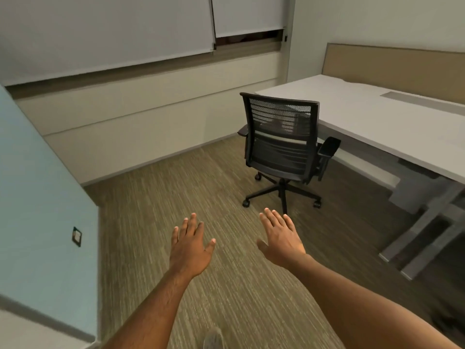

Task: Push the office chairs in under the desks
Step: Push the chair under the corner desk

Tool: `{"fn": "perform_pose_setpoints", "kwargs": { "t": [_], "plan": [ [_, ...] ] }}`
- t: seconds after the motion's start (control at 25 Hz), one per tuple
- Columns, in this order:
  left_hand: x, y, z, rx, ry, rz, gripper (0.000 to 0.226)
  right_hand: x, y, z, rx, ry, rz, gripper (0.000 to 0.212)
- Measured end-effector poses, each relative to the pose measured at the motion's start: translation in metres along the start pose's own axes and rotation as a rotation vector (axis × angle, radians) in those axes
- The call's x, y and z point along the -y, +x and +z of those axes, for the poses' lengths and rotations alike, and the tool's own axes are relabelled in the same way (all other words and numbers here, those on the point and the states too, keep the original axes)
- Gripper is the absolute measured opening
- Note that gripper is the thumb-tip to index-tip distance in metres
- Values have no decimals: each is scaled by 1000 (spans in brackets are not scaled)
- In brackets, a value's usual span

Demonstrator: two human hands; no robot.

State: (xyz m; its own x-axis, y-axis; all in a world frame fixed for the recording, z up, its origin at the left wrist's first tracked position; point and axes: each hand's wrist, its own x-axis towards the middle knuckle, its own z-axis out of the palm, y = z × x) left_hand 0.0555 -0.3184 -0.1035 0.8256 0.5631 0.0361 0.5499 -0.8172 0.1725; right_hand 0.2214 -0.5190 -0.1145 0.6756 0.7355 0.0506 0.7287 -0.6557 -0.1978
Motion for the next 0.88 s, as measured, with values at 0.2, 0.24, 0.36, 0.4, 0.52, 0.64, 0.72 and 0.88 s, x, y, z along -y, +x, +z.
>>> {"fn": "perform_pose_setpoints", "kwargs": {
  "t": [0.2, 0.24, 0.36, 0.4, 0.52, 0.64, 0.72, 0.88],
  "plan": [
    [14, 164, 8, 3, -1, 113, 69, -31, 130, 3, -21, -19, 146, 80],
    [16, 197, 7, -1, -4, 136, 69, -35, 156, 1, -24, -11, 180, 80],
    [16, 294, -5, -35, -13, 203, 69, -44, 231, -17, -88, -22, 245, 78],
    [14, 329, -10, -47, -16, 225, 69, -50, 257, -24, -122, -14, 270, 77],
    [2, 406, -27, -91, -60, 246, 70, -66, 307, -46, -195, 6, 321, 74],
    [-18, 479, -37, -139, -111, 291, 71, -98, 356, -70, -236, 27, 376, 73],
    [-32, 529, -39, -140, -114, 312, 73, -127, 393, -84, -270, 34, 418, 73],
    [-63, 622, -32, -127, -117, 364, 78, -193, 476, -113, -396, 24, 533, 73]
  ]
}}
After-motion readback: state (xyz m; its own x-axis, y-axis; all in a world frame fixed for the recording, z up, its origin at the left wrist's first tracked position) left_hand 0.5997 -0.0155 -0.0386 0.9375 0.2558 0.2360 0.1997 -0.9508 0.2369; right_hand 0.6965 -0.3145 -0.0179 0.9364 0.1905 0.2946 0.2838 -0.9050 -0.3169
